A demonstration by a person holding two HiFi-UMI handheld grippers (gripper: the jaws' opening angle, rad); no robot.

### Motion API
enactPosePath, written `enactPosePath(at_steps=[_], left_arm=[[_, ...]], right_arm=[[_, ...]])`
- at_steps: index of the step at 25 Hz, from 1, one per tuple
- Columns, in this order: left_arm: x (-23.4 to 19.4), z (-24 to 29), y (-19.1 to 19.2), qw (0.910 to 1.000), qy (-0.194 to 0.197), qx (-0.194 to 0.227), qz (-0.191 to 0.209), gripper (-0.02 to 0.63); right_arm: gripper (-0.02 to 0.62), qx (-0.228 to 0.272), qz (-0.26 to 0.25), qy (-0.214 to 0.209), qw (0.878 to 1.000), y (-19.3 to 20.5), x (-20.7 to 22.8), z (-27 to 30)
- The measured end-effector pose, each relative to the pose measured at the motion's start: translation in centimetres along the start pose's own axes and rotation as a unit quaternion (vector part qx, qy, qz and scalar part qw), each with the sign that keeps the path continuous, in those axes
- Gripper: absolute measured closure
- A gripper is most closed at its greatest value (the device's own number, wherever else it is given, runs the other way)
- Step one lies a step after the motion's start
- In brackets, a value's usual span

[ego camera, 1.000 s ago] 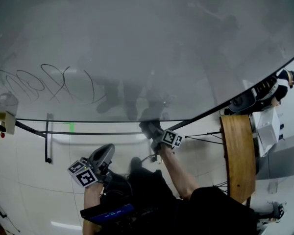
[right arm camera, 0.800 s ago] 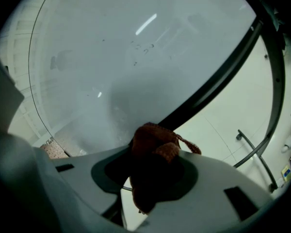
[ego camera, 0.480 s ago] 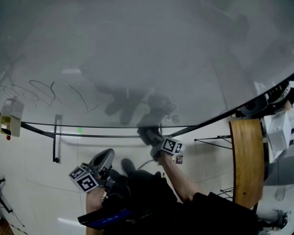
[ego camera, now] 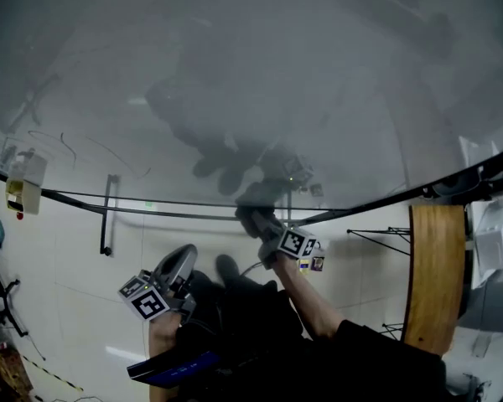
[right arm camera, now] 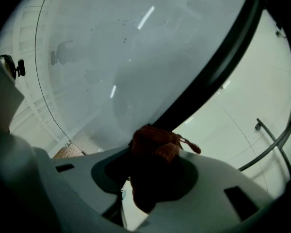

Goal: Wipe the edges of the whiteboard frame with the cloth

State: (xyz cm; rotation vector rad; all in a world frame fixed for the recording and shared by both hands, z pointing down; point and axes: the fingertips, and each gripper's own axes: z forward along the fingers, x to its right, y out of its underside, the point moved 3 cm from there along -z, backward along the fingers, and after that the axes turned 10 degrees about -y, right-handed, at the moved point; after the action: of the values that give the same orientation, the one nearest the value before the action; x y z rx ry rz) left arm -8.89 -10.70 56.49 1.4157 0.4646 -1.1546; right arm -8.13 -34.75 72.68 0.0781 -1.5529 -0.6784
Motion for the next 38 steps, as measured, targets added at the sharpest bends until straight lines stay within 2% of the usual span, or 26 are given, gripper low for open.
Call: enactPosePath(at_steps=[7, 15, 20, 30, 32, 35, 38], left_arm=[[-0.8, -1.2, -0.9, 0.9997, -0.010, 0.023, -0.008, 0.615], [-1.8, -3.6, -3.1, 0.9996, -0.003, 0.028, -0.009, 0.615], [-3.6, -5.7, -4.9, 0.9994, 0.004, 0.033, -0.012, 0.615], [-5.9, -8.6, -7.3, 0.9991, 0.022, 0.032, -0.014, 0.615], [-7.0, -9.4, -8.1, 0.9990, 0.025, 0.033, -0.014, 0.615], [-8.0, -10.4, -8.9, 0.9989, 0.026, 0.036, -0.014, 0.615], [-7.8, -11.1, -9.2, 0.9990, 0.024, 0.037, -0.012, 0.615]], right_arm=[[0.456, -0.014, -0.001, -0.012, 1.000, 0.7, -0.8, 1.0], [0.454, -0.012, -0.016, 0.004, 1.000, 1.2, -2.0, 2.3], [0.455, -0.012, -0.016, 0.032, 0.999, 2.6, -1.6, 3.7], [0.454, -0.021, -0.022, 0.041, 0.999, 4.8, -3.2, 7.3], [0.454, -0.026, -0.029, 0.033, 0.999, 5.6, -3.8, 8.8], [0.454, -0.013, 0.011, 0.014, 1.000, 6.7, -4.5, 10.1], [0.454, -0.024, -0.028, 0.050, 0.998, 6.1, -4.0, 9.2]])
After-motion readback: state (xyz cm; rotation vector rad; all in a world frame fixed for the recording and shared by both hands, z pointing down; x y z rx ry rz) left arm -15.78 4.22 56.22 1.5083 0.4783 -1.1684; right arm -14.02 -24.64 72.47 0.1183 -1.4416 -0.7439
